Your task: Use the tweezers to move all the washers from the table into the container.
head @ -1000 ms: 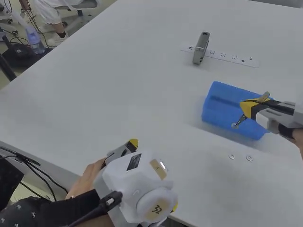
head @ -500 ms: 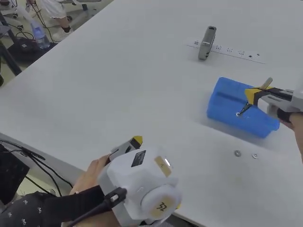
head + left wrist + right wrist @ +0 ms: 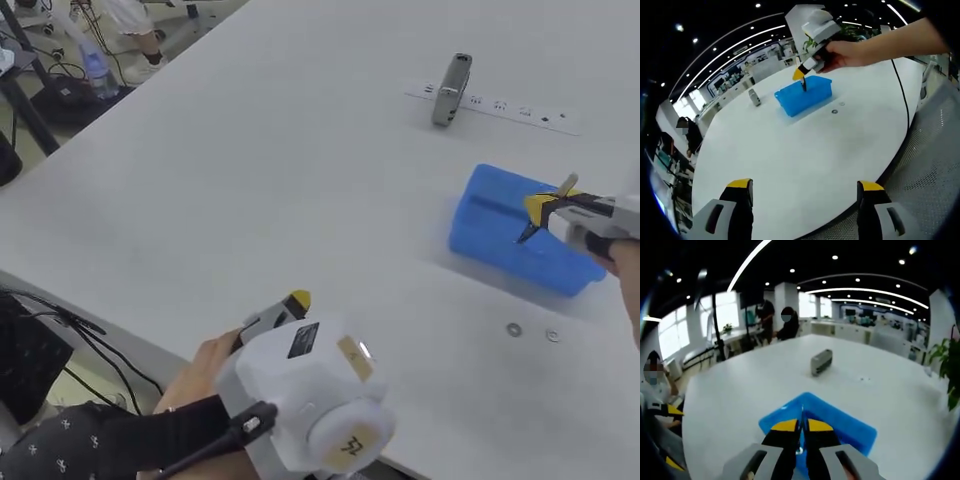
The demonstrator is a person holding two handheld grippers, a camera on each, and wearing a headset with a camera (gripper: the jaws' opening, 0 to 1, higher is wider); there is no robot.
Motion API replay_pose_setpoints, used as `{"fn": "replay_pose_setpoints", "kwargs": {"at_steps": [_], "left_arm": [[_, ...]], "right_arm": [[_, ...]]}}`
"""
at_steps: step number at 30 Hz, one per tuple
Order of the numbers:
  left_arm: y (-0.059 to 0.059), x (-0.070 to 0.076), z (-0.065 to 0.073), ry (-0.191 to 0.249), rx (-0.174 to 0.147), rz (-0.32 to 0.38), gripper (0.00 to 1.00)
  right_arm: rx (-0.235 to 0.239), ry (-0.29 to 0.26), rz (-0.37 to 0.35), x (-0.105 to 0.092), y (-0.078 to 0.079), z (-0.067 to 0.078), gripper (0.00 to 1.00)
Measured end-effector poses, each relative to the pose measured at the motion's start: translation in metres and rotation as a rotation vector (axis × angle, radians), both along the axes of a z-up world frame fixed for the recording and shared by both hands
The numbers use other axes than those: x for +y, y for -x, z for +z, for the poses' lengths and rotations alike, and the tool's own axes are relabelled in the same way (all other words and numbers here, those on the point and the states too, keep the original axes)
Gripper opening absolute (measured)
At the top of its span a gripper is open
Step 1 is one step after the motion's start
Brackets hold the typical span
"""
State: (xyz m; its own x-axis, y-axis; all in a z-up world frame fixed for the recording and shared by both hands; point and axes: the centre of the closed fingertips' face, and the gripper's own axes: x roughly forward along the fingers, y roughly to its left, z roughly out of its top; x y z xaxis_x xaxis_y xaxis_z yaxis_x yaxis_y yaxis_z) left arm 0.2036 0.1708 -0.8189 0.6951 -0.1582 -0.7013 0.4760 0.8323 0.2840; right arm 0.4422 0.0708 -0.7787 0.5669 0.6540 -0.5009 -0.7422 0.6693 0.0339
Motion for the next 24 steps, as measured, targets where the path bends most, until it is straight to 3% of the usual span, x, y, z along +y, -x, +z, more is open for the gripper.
{"fn": "replay_pose_setpoints", "kwargs": {"at_steps": [10, 18, 19, 24], "left_arm": [[0.0, 0.001, -0.001, -0.003, 0.006, 0.0, 0.87], [0.001, 0.001, -0.001, -0.002, 0.007, 0.002, 0.87], [0.001, 0.001, -0.001, -0.002, 0.007, 0.002, 0.87], [0.001, 0.0, -0.001, -0.003, 0.008, 0.0, 0.87]], "right_arm": [[0.006, 0.005, 0.004, 0.005, -0.001, -0.009, 0.02], [0.042, 0.025, 0.007, 0.005, 0.007, -0.021, 0.02], [0.01, -0.014, 0.007, 0.009, 0.006, -0.014, 0.02], [0.02, 0.019, 0.014, 0.007, 0.007, -0.019, 0.02]]}}
